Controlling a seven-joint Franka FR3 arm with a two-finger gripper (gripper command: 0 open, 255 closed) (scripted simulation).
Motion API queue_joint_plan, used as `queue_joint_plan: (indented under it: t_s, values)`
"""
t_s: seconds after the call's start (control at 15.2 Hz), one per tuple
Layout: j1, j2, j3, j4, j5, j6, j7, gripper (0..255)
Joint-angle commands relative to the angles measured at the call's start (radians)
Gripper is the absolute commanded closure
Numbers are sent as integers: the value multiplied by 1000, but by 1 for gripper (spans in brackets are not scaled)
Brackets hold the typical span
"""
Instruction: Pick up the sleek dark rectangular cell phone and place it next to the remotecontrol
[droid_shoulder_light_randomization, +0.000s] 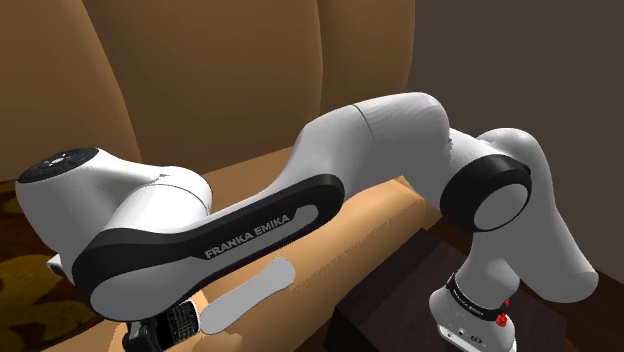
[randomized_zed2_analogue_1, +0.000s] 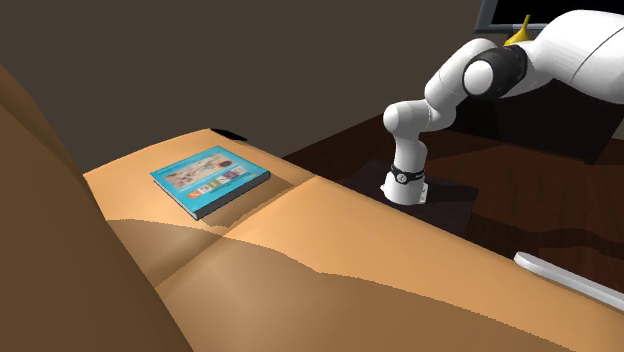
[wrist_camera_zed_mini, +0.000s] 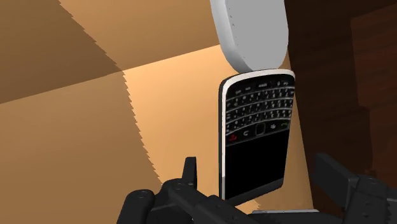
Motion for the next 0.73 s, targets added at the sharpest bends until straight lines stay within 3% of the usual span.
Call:
queue_joint_plan:
  t_s: [0.0,0.13,0.66]
  values:
    - [-4,-5,-3,46,-2,-43,-2,0]
    - [-3,-5,-3,106,-2,-103,-2,0]
    - [-3,-5,-3,106,-2,-103,-2,0]
